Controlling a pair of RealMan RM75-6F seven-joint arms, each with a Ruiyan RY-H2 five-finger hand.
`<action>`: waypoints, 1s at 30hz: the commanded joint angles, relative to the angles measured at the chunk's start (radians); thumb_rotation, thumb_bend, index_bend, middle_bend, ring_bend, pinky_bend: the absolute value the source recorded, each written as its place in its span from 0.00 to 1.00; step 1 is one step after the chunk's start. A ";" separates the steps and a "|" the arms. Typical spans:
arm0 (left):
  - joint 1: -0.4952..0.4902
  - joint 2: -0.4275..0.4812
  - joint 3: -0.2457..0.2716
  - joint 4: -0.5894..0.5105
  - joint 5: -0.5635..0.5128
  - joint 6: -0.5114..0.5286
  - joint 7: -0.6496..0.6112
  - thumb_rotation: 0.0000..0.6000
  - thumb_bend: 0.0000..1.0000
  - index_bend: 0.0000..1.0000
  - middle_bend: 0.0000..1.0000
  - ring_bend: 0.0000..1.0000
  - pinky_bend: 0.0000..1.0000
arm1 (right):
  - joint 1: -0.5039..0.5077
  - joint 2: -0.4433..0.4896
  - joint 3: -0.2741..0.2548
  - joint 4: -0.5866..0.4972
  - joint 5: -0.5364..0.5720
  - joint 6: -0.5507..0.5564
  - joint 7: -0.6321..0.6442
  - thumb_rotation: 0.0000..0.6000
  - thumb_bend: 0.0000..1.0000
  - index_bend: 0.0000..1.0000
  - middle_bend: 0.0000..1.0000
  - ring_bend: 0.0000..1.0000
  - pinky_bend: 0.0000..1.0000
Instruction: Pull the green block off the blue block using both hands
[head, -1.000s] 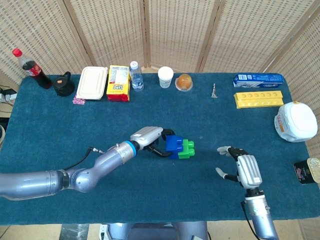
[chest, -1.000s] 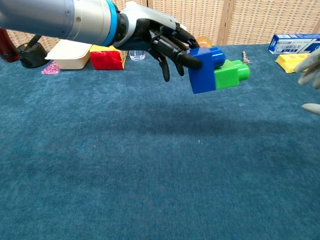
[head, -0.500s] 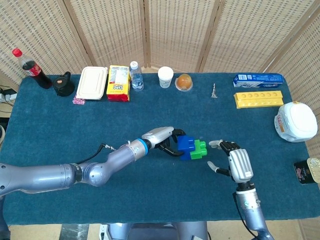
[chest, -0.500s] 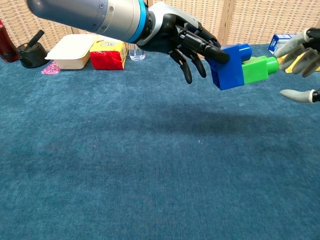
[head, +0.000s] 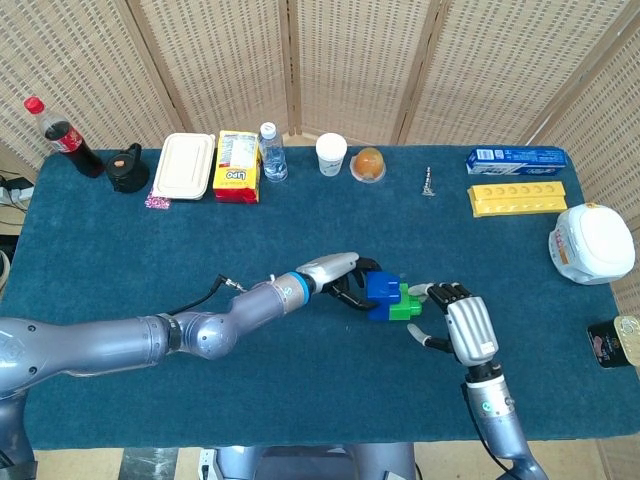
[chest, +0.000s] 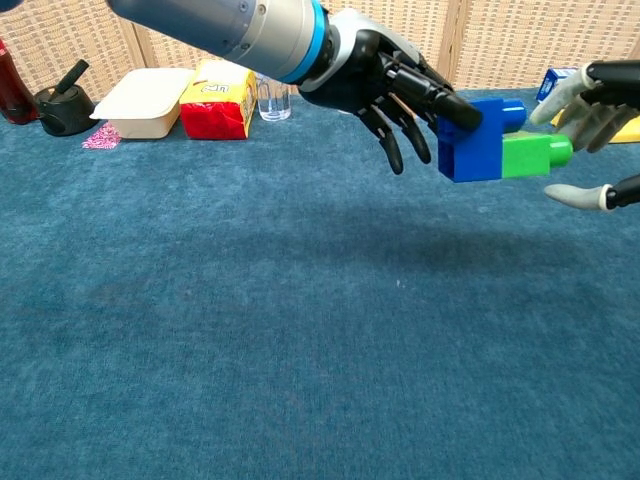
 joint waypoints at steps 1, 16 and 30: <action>-0.029 -0.008 0.013 0.029 -0.004 -0.030 -0.027 0.71 0.45 0.50 0.37 0.33 0.43 | 0.004 -0.004 -0.003 0.009 -0.002 0.002 0.000 1.00 0.24 0.39 0.44 0.48 0.42; -0.100 -0.033 0.049 0.066 0.013 -0.046 -0.117 0.72 0.45 0.50 0.37 0.33 0.43 | 0.017 -0.030 0.000 0.042 0.000 0.022 0.003 1.00 0.23 0.54 0.57 0.62 0.53; -0.092 -0.034 0.057 0.061 0.047 -0.010 -0.176 0.72 0.45 0.50 0.37 0.33 0.43 | 0.023 -0.042 0.006 0.039 0.015 0.037 0.035 1.00 0.23 0.65 0.68 0.77 0.67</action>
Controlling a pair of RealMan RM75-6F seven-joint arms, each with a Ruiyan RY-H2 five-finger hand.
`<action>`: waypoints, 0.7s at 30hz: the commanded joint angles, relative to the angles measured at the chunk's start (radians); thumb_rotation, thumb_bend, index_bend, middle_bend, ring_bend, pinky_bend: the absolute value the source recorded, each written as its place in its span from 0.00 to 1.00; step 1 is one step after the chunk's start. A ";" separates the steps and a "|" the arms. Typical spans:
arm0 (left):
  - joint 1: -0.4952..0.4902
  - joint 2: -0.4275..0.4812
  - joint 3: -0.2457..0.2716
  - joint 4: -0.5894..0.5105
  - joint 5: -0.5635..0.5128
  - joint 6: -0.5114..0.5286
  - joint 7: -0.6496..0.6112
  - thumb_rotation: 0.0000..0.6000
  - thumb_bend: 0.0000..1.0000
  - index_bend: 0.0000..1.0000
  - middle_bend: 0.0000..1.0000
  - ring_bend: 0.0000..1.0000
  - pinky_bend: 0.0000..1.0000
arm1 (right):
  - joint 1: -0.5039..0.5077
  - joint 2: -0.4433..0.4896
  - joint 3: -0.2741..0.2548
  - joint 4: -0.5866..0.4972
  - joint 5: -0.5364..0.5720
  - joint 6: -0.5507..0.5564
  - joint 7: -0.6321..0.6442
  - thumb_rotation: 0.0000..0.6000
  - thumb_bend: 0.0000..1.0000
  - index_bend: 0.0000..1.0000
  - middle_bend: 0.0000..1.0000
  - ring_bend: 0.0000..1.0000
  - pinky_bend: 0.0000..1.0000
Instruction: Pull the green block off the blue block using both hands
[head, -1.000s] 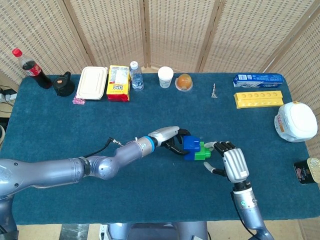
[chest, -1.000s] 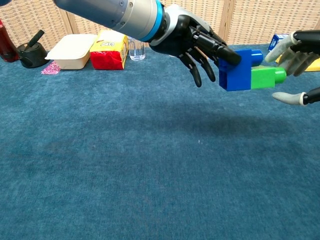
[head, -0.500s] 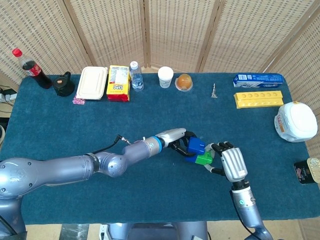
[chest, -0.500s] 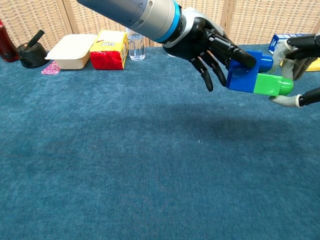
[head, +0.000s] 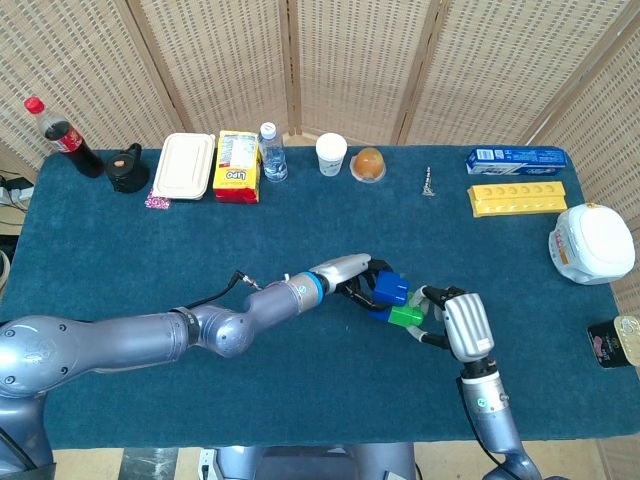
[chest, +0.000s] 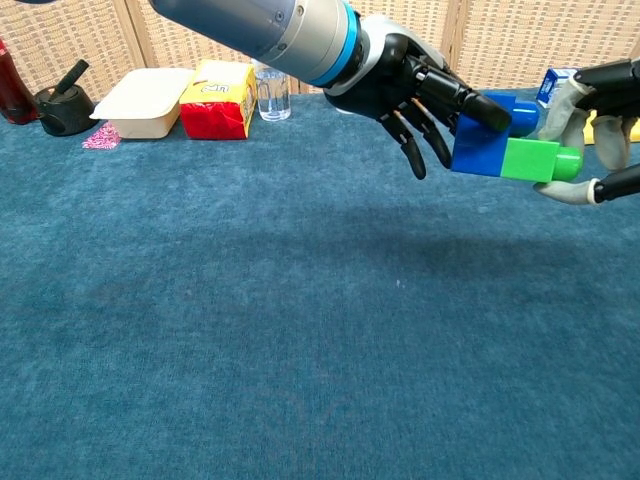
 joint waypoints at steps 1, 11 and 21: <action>0.004 0.000 -0.006 -0.001 0.004 0.000 -0.012 0.72 0.45 0.50 0.37 0.33 0.43 | -0.001 0.000 0.001 -0.002 0.003 0.003 0.007 1.00 0.23 0.65 0.68 0.78 0.67; 0.015 -0.006 -0.019 0.004 0.034 0.001 -0.041 0.72 0.45 0.50 0.37 0.33 0.43 | 0.000 0.000 0.000 0.001 0.007 0.010 0.020 1.00 0.27 0.69 0.70 0.81 0.70; 0.019 -0.004 -0.016 0.009 0.050 0.002 -0.058 0.72 0.45 0.50 0.37 0.33 0.43 | 0.001 -0.002 0.000 0.012 0.010 0.018 0.030 1.00 0.29 0.74 0.72 0.82 0.71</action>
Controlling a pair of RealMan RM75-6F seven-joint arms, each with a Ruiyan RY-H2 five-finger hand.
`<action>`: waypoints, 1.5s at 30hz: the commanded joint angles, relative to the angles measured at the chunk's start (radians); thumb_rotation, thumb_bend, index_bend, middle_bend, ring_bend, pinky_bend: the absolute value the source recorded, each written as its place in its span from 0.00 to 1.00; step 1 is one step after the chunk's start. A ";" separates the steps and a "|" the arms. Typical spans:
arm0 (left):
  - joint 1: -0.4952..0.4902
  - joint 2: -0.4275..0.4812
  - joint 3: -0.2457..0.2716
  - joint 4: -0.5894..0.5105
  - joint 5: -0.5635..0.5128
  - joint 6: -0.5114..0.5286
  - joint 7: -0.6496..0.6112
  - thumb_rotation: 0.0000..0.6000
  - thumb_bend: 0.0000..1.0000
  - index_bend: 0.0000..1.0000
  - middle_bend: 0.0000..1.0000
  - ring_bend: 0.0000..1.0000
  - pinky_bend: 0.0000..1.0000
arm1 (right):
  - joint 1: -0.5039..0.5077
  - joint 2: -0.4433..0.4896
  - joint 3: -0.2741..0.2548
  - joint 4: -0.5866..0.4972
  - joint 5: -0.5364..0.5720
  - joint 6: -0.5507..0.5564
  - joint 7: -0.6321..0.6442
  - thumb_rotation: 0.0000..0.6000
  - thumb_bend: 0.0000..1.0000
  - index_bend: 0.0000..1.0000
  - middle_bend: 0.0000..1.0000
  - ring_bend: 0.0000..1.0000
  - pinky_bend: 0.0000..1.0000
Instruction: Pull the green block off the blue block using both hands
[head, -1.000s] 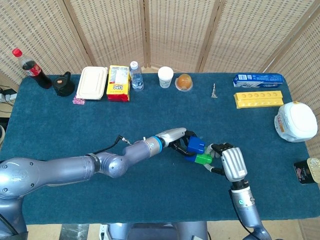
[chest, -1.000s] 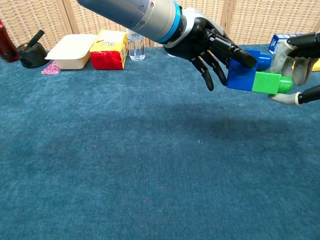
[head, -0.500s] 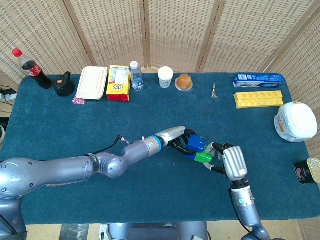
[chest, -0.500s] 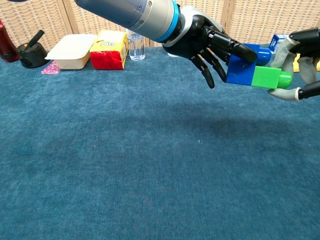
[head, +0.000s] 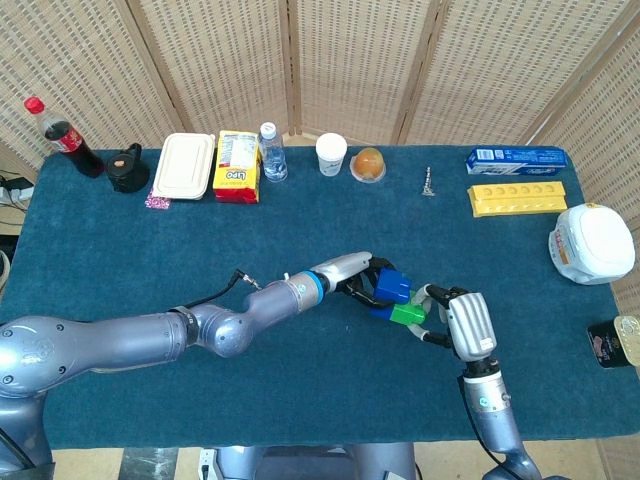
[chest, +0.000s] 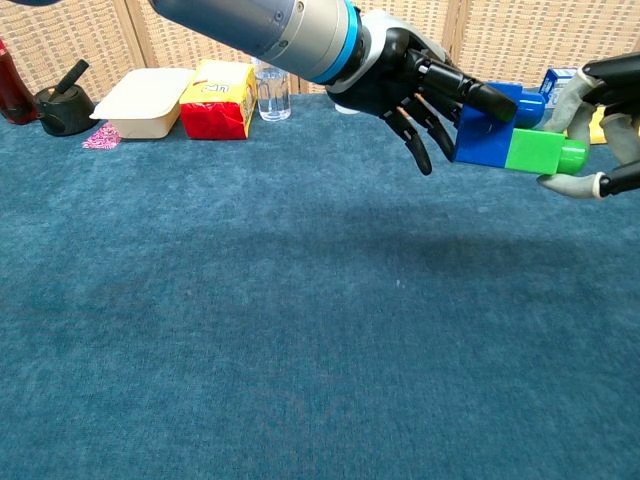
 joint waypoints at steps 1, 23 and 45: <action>0.002 0.002 0.001 0.002 0.003 0.000 -0.003 0.72 0.45 0.50 0.37 0.33 0.43 | -0.001 0.002 0.001 0.001 0.001 0.002 0.002 1.00 0.29 0.74 0.73 0.82 0.71; 0.050 0.104 0.049 -0.085 0.060 0.028 0.011 0.71 0.45 0.50 0.37 0.33 0.43 | -0.035 0.082 -0.047 0.015 0.018 -0.023 0.013 1.00 0.29 0.75 0.73 0.82 0.70; 0.153 0.167 0.103 -0.254 0.127 0.211 0.104 0.72 0.45 0.50 0.37 0.33 0.43 | 0.005 0.206 -0.088 -0.105 0.170 -0.304 -0.121 1.00 0.29 0.30 0.36 0.37 0.30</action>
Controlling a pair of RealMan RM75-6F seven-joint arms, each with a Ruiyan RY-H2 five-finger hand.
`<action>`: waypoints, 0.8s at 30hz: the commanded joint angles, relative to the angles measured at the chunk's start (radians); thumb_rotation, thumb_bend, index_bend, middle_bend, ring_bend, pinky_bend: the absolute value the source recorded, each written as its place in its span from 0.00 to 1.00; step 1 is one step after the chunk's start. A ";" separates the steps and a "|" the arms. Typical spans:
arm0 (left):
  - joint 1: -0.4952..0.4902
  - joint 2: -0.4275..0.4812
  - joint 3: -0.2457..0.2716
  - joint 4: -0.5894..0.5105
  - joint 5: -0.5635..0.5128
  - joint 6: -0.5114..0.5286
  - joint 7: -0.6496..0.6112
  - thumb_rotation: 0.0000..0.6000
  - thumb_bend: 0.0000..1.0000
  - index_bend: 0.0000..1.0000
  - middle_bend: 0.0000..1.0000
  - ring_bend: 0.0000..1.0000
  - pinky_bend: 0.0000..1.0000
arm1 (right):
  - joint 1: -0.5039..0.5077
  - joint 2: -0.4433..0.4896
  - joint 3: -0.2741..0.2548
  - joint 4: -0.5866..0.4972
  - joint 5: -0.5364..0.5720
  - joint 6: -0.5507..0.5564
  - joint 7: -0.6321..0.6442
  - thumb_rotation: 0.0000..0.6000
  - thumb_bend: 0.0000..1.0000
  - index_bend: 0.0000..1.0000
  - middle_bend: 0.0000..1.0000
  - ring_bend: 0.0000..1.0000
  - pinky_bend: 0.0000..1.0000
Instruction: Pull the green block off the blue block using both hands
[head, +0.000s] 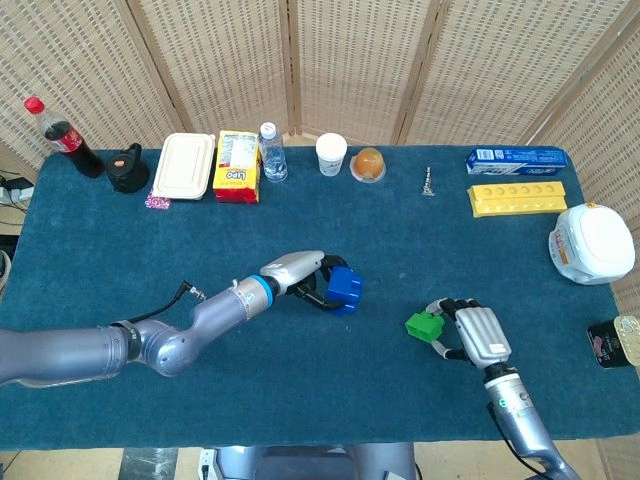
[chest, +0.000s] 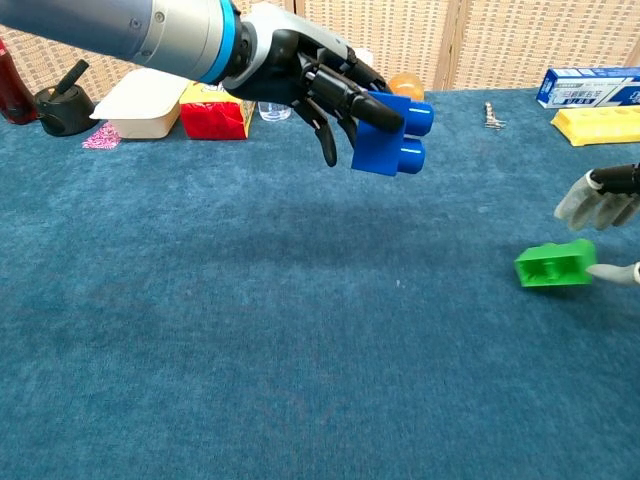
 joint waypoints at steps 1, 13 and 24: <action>0.010 -0.006 0.006 -0.006 0.010 0.018 0.017 0.72 0.45 0.50 0.37 0.33 0.43 | -0.003 0.011 0.001 -0.010 -0.005 0.008 -0.002 1.00 0.29 0.30 0.35 0.36 0.30; 0.042 -0.035 0.115 -0.046 0.044 0.190 0.241 0.72 0.45 0.50 0.37 0.31 0.35 | -0.031 0.068 0.025 -0.059 -0.066 0.121 0.044 1.00 0.29 0.29 0.36 0.36 0.29; 0.094 -0.112 0.224 -0.083 0.032 0.407 0.534 0.73 0.43 0.44 0.31 0.10 0.13 | -0.028 0.094 0.036 -0.091 -0.081 0.135 0.042 1.00 0.29 0.29 0.36 0.36 0.29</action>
